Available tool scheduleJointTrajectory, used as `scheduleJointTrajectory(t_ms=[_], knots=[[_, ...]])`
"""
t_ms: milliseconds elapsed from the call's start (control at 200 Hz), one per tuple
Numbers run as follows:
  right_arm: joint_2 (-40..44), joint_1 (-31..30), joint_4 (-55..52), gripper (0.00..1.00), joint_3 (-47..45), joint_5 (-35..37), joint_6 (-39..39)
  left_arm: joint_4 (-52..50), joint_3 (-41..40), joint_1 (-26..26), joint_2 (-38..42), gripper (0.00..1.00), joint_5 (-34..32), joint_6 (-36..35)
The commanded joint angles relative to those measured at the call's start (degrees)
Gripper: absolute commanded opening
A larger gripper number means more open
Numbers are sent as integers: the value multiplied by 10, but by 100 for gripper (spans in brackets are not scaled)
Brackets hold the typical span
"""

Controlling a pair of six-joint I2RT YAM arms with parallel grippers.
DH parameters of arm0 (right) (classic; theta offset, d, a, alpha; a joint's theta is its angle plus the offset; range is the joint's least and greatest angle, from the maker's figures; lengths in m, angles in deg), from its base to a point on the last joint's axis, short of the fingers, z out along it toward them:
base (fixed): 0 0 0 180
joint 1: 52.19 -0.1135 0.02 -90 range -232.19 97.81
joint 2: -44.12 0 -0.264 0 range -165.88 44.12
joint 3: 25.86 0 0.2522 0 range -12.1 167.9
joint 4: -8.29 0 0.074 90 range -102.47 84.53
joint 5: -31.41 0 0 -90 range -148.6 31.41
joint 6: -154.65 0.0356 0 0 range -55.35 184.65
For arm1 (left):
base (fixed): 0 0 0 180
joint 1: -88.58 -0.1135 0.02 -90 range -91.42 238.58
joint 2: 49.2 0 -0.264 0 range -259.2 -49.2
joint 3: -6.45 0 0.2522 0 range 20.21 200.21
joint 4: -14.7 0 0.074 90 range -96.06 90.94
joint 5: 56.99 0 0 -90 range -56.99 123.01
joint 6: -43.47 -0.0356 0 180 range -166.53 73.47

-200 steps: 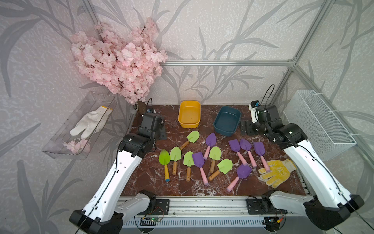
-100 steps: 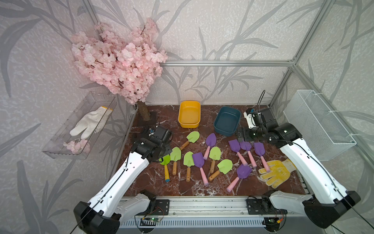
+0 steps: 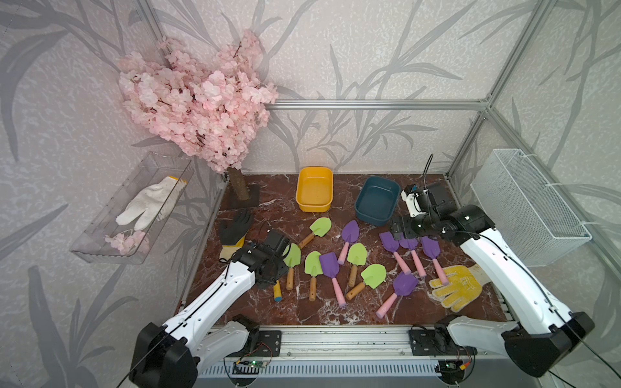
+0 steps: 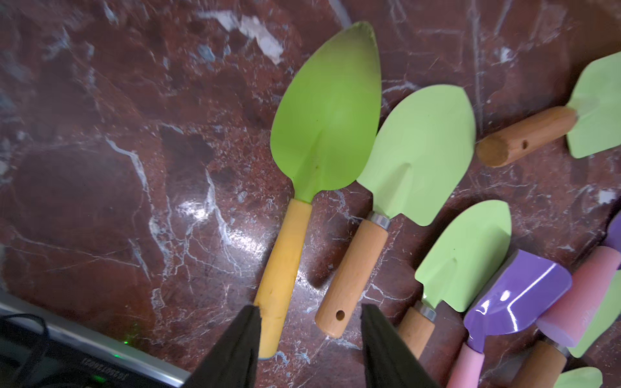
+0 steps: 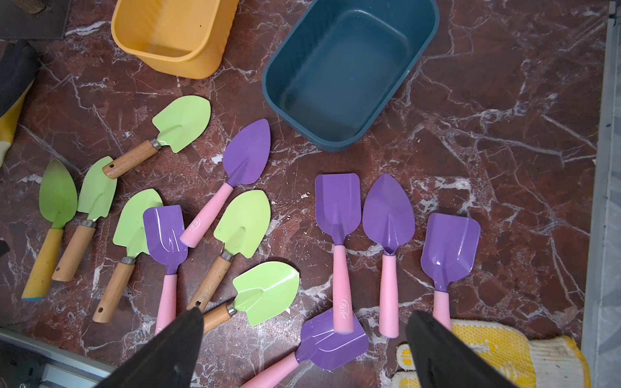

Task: Sort the small shovels by color and place them into the storage box
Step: Pick up the shovel from the center of the board.

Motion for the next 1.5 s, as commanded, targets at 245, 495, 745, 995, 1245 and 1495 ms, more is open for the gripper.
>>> scheduleJointTrajectory(t_ms=[245,495,745,995,1245,1495], knots=[[8,0,0,99,-20,1,-17,22,-51,-16,2,55,-4,-3],[8,0,1,99,-23,5,-18,30,-35,-23,-23,63,9,-60],[12,0,-1,99,-23,13,-18,29,-11,-31,-74,63,20,-90],[5,0,-4,99,-21,13,-15,13,6,-37,-130,62,29,-111],[-7,0,-4,99,-8,11,-14,24,-7,-52,-137,58,40,-126],[-14,0,-1,99,-9,9,-12,40,-13,-53,-151,57,52,-138]])
